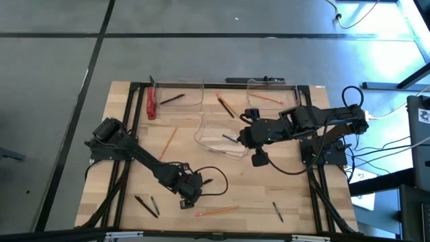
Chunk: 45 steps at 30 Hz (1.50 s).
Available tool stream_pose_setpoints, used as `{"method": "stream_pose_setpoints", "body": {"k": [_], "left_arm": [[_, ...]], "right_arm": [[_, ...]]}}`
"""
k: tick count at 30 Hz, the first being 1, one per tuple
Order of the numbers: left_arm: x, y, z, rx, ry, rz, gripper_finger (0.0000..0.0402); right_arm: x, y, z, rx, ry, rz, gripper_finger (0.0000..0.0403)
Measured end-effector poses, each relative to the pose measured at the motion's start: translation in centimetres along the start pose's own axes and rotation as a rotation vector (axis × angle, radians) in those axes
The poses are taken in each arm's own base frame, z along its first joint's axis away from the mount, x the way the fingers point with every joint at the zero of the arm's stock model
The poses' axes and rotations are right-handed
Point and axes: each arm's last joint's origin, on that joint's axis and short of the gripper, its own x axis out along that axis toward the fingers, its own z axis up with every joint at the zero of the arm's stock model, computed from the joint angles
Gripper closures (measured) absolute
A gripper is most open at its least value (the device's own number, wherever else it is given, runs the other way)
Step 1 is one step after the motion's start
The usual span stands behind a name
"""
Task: Sort crayons/erasers/pens/pencils in bins
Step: Put the black pen into the top left transparent bin
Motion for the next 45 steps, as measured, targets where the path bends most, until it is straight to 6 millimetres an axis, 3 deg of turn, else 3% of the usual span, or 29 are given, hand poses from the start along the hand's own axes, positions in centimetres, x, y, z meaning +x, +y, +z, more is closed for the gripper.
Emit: {"method": "stream_pose_setpoints", "body": {"k": [13, 36, 45], "left_arm": [[1.6, 0.7, -1.0, -0.059, -0.042, -0.01, 0.0294], [1.8, 0.9, -1.1, -0.049, -0.062, 0.038, 0.0294], [3.2, 0.6, -1.4, -0.036, -0.045, 0.066, 0.0294]], "right_arm": [[0.0, 0.0, 0.0, -0.002, 0.0, 0.0, 0.0398], [0.0, 0.0, 0.0, -0.002, 0.0, -0.001, 0.0398], [0.0, 0.0, 0.0, -0.002, 0.0, -0.001, 0.0398]]}}
